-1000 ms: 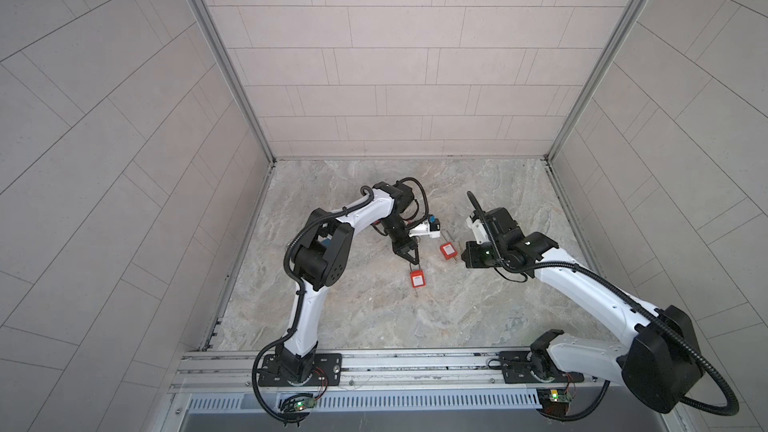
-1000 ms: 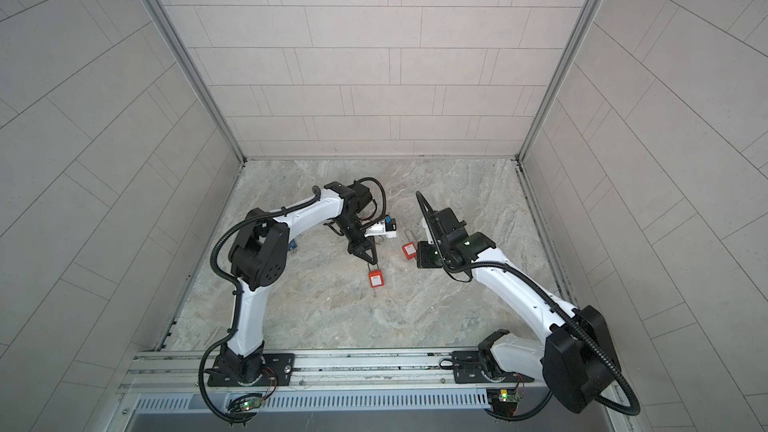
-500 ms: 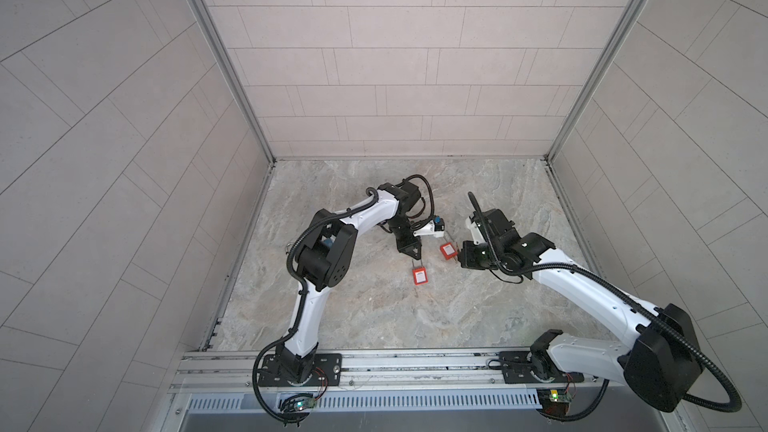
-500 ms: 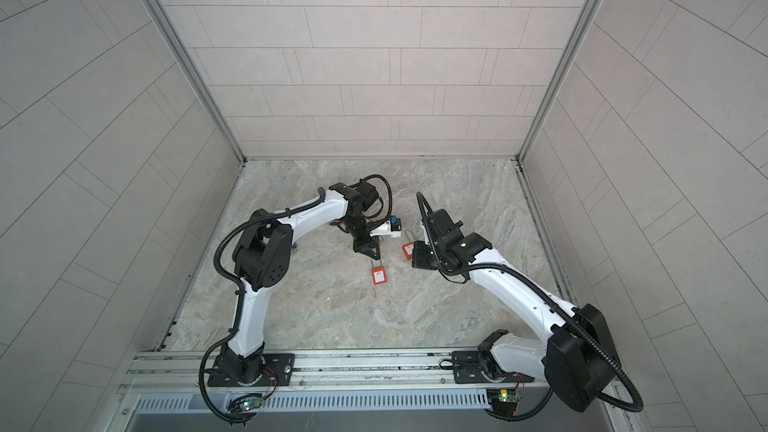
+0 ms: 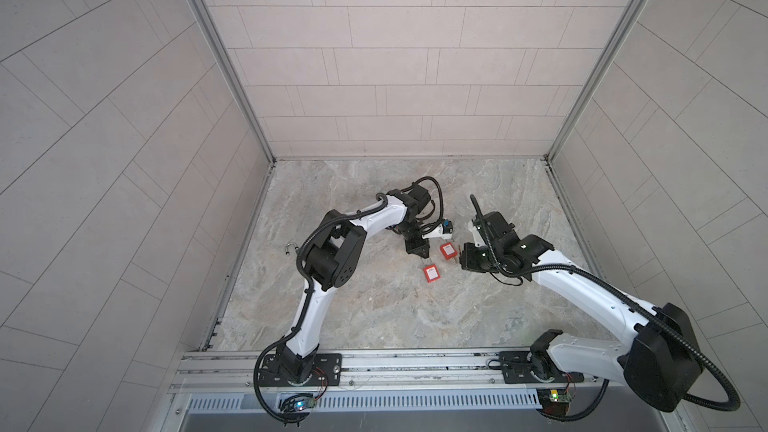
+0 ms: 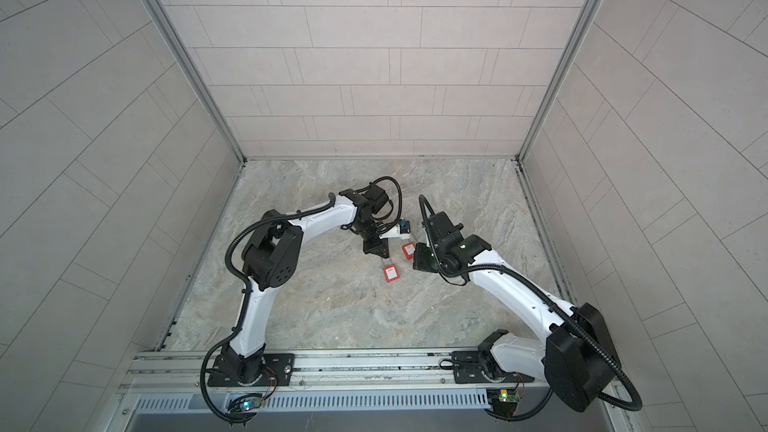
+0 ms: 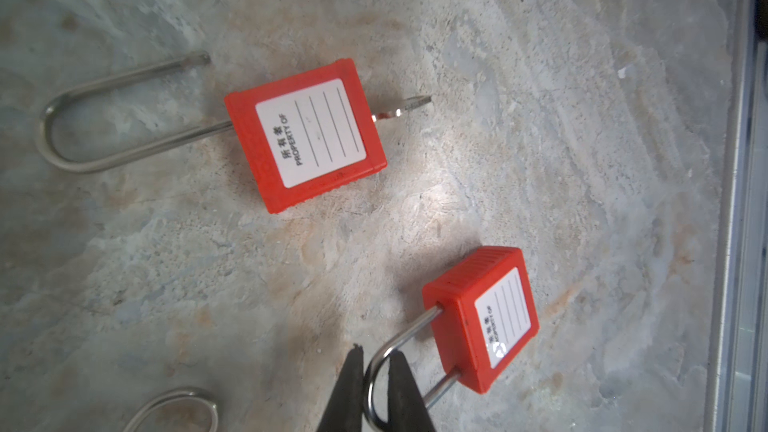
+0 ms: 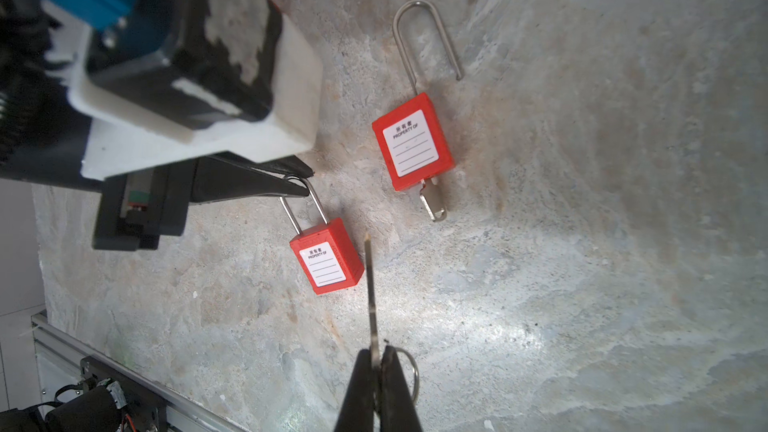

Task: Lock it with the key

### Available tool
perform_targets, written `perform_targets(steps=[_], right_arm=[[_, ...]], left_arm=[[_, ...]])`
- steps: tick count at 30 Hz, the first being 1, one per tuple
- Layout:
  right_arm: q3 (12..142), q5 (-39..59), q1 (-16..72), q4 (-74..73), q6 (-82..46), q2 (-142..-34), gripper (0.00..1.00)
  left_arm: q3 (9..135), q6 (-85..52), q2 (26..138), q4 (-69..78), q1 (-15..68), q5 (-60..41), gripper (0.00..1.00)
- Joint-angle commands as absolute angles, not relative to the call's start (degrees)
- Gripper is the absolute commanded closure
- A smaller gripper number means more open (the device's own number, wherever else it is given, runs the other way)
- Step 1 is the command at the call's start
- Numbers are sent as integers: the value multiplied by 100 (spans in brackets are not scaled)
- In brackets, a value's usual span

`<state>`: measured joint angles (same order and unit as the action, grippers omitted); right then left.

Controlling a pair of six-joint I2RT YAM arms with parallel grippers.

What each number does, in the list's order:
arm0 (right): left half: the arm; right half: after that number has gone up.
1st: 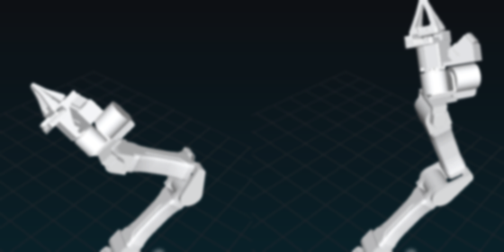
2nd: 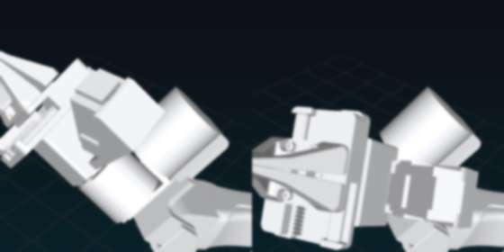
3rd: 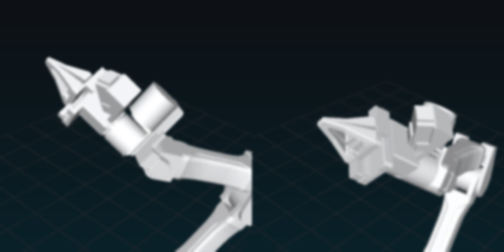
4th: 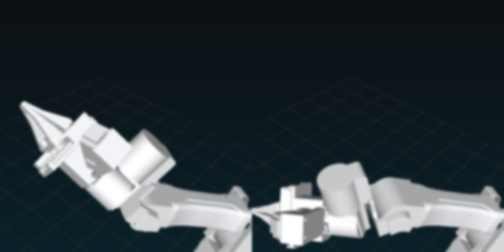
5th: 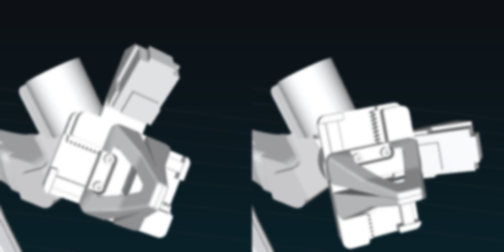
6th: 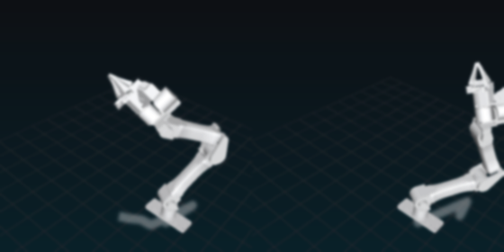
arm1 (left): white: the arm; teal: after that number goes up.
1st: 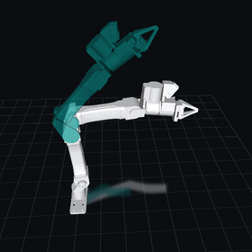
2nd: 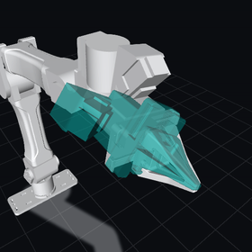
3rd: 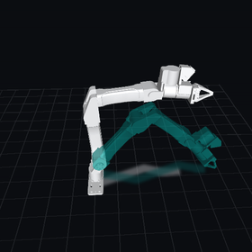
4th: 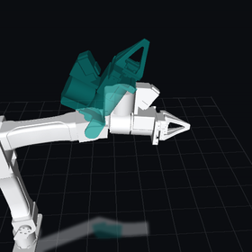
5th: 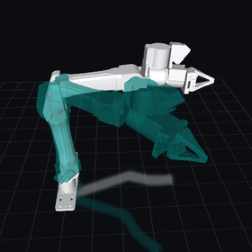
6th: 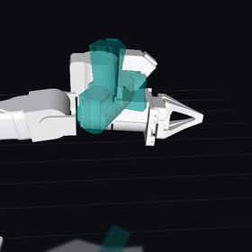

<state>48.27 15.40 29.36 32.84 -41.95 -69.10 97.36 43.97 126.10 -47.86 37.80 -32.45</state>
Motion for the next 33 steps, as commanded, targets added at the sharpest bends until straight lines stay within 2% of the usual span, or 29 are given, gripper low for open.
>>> perform_targets(steps=[1,6,10,14,21,25,33], right_arm=[[4735,1424,2974,3313,-4271,-6829,96],[4683,1387,2975,3339,-4180,-6762,96],[4725,1399,2979,3385,-4052,-6662,96],[4898,1509,2978,3637,-3790,-6763,96],[5438,2175,3004,3935,-3029,-7774,96],[6123,2261,2998,4426,-2403,-8489,95],[6682,2438,2998,4534,-2242,-9650,95]], left_arm=[[9683,4627,12709,-4725,3823,-3037,83],[9882,4480,12672,-4777,3814,-2923,72],[10089,4375,12398,-4827,3713,-2914,69],[9883,3742,11758,-4352,3248,-3138,66],[8270,2440,10110,-3324,2621,-3102,64],[7212,1486,9205,-2839,2584,-2709,64],[4902,-185,7163,-840,2549,-2277,61]])
